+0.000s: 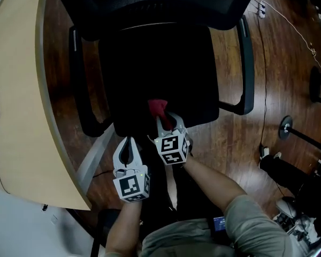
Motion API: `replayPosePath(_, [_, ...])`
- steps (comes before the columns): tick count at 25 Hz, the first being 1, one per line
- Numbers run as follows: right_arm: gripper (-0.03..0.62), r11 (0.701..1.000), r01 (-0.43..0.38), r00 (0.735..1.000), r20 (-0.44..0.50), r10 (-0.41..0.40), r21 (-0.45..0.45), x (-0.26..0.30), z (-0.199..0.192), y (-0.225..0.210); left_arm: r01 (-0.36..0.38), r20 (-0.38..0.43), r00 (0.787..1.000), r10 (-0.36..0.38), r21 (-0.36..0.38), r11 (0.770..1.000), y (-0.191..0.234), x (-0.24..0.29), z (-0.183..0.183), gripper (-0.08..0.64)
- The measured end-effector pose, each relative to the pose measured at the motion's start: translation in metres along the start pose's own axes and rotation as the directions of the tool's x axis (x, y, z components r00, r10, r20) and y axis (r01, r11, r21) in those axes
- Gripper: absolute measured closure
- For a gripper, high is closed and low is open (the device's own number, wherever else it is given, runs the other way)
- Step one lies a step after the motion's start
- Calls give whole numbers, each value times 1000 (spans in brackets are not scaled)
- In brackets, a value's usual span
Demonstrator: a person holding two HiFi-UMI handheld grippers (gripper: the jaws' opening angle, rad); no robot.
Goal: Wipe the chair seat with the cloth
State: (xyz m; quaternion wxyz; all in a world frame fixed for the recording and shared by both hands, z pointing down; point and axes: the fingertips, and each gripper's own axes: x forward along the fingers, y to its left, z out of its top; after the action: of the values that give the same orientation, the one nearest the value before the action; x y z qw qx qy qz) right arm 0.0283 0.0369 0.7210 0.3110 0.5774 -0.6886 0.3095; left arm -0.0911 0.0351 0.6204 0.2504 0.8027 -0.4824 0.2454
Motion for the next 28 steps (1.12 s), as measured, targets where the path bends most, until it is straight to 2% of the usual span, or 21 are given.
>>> replayPosePath(6, [528,986,-146,989,-32,144,-86,19,-1,96,-57,12,998,57,-16,998,45,-14,-11,555])
replayPosePath(11, [528,961,-264,964,-68,259,-87,29,-13,151,-90,2,996,90,-49,995,67,-26,-21,555])
replayPosePath(14, [528,953,-288,954,-119,277,-90,37,-28,168,-100,-5,995,100,-59,993,74,-30,-25,555])
replayPosePath(22, [528,967,-246,960,-157,233,-68,48,-44,153,-85,-15,996,85,-34,996,74,-17,-25,555])
replayPosePath(28, [529,989,-144,977,-160,138,-30,34,-51,86,-39,-23,999,39,4,999,35,-4,-17,555])
